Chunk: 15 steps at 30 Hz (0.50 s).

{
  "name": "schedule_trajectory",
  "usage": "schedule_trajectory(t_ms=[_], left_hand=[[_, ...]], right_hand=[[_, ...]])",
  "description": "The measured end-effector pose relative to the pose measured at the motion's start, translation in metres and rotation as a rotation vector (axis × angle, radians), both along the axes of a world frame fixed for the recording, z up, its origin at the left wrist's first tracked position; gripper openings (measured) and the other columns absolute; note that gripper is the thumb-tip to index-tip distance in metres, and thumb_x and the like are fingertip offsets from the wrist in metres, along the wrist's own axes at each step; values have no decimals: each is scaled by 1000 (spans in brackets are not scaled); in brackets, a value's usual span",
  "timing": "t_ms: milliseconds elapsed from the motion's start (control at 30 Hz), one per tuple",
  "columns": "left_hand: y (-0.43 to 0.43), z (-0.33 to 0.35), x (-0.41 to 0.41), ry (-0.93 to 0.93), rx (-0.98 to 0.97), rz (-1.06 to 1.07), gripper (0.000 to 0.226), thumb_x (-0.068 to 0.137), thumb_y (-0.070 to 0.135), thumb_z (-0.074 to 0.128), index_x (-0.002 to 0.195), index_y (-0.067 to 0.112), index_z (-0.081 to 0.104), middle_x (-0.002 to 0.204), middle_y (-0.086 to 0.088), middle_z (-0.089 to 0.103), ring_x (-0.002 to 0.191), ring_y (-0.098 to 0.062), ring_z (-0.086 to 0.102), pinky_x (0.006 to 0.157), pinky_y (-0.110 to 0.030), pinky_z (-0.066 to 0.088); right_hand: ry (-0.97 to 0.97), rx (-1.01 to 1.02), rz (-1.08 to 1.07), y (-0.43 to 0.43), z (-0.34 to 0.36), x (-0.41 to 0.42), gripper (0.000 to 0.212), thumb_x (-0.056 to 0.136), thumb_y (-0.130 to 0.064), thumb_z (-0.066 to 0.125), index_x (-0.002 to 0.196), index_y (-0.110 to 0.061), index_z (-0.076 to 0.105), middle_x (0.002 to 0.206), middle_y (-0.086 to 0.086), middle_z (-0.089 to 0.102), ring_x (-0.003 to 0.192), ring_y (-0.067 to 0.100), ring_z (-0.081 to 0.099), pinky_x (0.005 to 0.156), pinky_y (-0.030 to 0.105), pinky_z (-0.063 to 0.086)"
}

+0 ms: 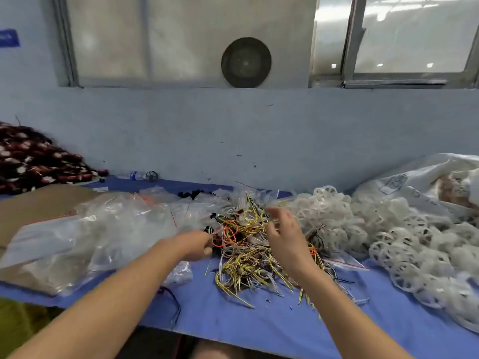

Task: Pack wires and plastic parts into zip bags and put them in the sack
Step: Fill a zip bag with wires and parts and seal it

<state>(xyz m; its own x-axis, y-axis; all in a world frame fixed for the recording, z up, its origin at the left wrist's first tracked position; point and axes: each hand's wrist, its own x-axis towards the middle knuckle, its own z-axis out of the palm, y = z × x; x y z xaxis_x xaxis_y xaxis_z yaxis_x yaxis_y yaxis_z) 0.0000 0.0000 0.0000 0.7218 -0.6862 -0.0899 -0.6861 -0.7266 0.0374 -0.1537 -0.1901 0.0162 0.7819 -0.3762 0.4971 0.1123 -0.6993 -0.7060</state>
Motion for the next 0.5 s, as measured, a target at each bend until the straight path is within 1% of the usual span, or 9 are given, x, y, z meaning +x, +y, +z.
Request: schedule_trajectory(t_ms=[67, 100, 167, 233, 300, 333, 400, 433, 500], left_hand=[[32, -8, 10, -5, 78, 30, 37, 96, 39, 50, 129, 22, 52, 132, -1, 54, 114, -20, 54, 95, -34, 44], [50, -17, 16, -19, 107, 36, 43, 94, 45, 52, 133, 26, 49, 135, 1, 51, 118, -19, 51, 98, -33, 43], [79, -30, 20, -42, 166, 30, 57, 87, 60, 51, 135, 31, 44, 137, 4, 45, 118, -17, 48, 97, -32, 42], [92, -44, 22, -86, 184, -11, 70, 79, 71, 46, 137, 32, 41, 138, 6, 41, 118, -16, 46, 96, -28, 39], [97, -54, 24, -140, 188, -57, 73, 79, 69, 50, 140, 31, 37, 144, 4, 38, 124, -17, 42, 101, -28, 35], [99, -59, 24, -159, 206, -81, 73, 80, 65, 52, 142, 31, 34, 147, 3, 36, 129, -19, 40, 105, -29, 33], [97, -65, 24, -207, 261, -112, 73, 83, 58, 54, 146, 31, 29, 150, 0, 32, 135, -22, 35, 111, -33, 28], [96, -67, 24, -234, 301, -119, 70, 85, 55, 54, 146, 30, 28, 150, 0, 33, 135, -23, 36, 111, -34, 29], [93, -68, 25, -286, 350, -129, 57, 92, 48, 50, 143, 30, 32, 143, 1, 42, 128, -22, 44, 103, -35, 37]], right_hand=[[39, -62, 8, 0, -3, 16, 32, 100, -23, 44, 132, -26, 50, 132, -9, 50, 110, 4, 51, 95, 23, 39], [54, -78, 17, 2, -7, 26, 33, 101, -24, 44, 133, -25, 49, 133, -8, 50, 109, 5, 52, 95, 24, 41], [104, -84, 58, 9, -14, 44, 32, 101, -24, 43, 133, -25, 49, 134, -6, 49, 104, 7, 55, 92, 28, 45], [127, -91, 87, 18, -21, 59, 33, 101, -22, 42, 133, -25, 48, 134, -4, 47, 103, 11, 56, 90, 34, 48], [142, -96, 106, 24, -26, 70, 34, 100, -24, 42, 134, -24, 47, 135, -3, 46, 106, 15, 56, 92, 40, 48], [143, -101, 113, 28, -27, 72, 35, 100, -26, 42, 134, -24, 47, 135, -3, 46, 106, 16, 56, 92, 40, 48], [148, -125, 126, 33, -32, 76, 35, 100, -30, 41, 134, -24, 47, 134, -2, 46, 98, 16, 57, 87, 39, 49], [152, -140, 127, 34, -35, 77, 35, 100, -30, 40, 135, -25, 46, 134, -1, 46, 94, 17, 58, 85, 38, 49], [164, -153, 128, 35, -39, 76, 35, 101, -28, 40, 135, -25, 46, 135, -2, 47, 91, 18, 59, 86, 41, 49]])
